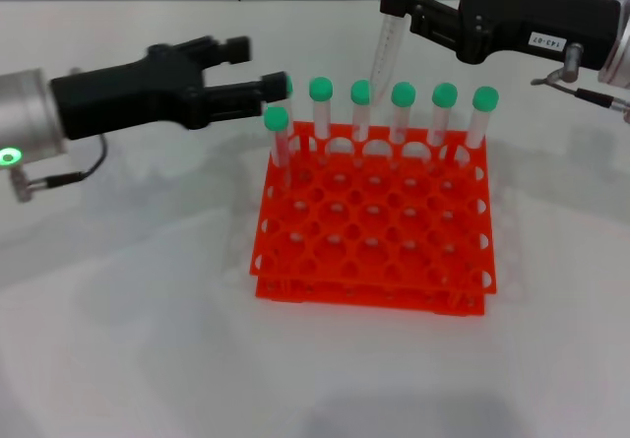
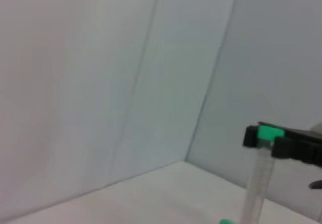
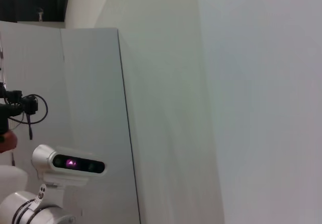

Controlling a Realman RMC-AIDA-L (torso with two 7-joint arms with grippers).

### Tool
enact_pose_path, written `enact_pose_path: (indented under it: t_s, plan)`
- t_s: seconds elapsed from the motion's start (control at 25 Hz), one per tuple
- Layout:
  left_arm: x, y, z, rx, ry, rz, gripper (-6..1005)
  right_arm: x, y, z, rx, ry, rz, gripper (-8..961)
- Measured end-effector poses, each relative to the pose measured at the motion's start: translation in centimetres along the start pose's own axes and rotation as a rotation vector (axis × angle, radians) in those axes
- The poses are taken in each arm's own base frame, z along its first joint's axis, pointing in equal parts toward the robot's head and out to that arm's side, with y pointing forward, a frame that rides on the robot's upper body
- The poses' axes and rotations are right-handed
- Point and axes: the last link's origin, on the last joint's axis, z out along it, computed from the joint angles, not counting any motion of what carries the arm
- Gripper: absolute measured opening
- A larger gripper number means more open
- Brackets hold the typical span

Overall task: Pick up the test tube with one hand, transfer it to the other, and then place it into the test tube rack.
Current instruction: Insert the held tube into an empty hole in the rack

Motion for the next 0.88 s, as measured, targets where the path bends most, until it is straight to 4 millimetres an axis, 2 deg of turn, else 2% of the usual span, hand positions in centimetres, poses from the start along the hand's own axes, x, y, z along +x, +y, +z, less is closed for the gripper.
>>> enact_pose_path:
  t_s: [0.36,0.6,0.88]
  plan:
    - [-2.1,1.0,-5.3,0.078,-0.033,-0.078,870,0.8,0.4,-0.7,0.005,0.005,0.021,265]
    - [-3.7,1.5,-7.3,0.093,-0.074,-0.128,868,1.4,0.8,-1.1,0.006,0.011,0.03,265]
    - [-5.3,2.2,-9.2,0.096,-0.13,-0.167,866,1.5,1.5,-0.4,-0.024,0.003,0.037,265]
